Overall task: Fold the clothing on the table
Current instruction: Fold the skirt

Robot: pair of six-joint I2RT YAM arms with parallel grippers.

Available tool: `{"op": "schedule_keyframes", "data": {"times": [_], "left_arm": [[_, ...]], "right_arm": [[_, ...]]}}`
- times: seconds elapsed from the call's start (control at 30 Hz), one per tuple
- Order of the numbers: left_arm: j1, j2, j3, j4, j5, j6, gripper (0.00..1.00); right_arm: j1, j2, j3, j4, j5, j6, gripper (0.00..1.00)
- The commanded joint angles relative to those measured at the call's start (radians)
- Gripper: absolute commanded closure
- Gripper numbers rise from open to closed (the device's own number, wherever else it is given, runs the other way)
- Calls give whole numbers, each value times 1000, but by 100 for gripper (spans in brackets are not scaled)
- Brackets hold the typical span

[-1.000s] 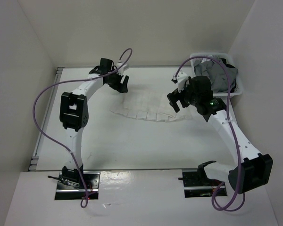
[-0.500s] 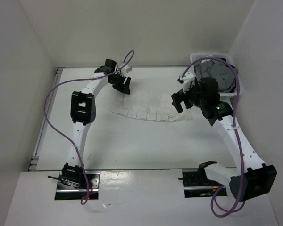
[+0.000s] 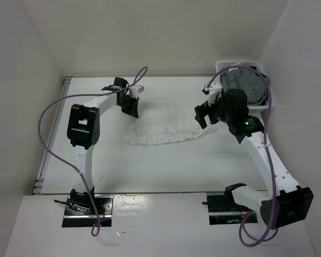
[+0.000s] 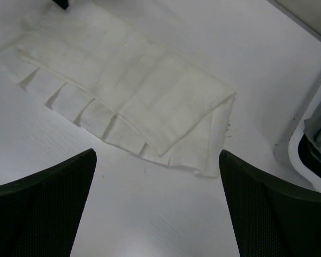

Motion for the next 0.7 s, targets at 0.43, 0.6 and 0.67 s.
{"op": "schedule_keyframes", "data": {"times": [0.43,0.6,0.67], "left_arm": [[141,-413,-517,104,-301,-302,100],[166,-448,-556,94,-310,-340,100],[178,-448,-586,103,-310,-351,100]], "right_arm": [[2,516,175,38,211,160,1],[2,641,263,38,99,189,1],[2,687,278,38,40,189,1]]}}
